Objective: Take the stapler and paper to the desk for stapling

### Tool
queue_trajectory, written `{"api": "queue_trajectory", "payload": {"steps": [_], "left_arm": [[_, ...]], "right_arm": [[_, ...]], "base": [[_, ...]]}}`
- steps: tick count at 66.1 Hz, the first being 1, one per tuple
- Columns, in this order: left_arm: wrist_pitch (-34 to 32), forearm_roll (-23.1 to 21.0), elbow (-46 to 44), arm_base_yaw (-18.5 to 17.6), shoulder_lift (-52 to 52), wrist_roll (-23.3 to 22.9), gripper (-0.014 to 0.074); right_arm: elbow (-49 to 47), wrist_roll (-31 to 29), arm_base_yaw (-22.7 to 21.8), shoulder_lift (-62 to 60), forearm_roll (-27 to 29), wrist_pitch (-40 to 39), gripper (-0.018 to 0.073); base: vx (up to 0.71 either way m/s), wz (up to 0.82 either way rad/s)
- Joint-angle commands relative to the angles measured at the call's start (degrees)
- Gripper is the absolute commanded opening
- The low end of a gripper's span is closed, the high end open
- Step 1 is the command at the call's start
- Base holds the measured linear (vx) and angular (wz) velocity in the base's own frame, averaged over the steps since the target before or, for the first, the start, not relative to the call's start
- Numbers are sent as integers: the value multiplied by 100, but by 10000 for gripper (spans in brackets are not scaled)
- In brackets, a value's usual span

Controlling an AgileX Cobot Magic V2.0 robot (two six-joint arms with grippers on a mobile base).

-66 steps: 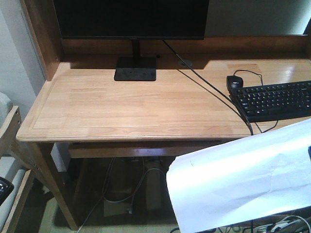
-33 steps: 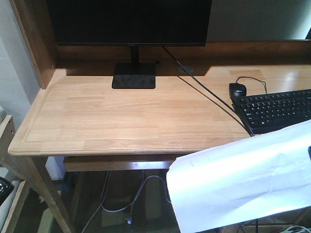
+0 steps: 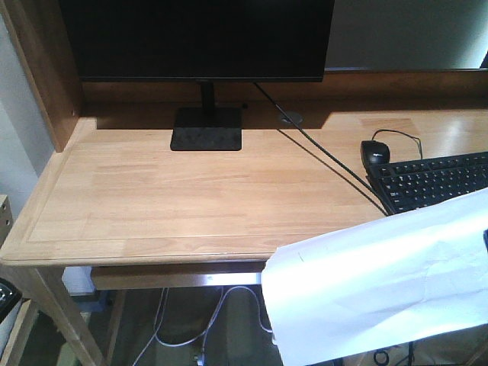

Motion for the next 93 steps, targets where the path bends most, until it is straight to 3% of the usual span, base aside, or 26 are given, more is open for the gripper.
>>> {"api": "queue_trajectory", "payload": {"steps": [1, 93], "left_arm": [[-679, 0, -174, 3, 58, -16, -7], [-679, 0, -174, 3, 58, -16, -7]], "right_arm": [[15, -27, 13, 23, 98, -340, -5], [15, -27, 13, 23, 98, -340, -5]], "base": [[8, -1], [7, -1]]}}
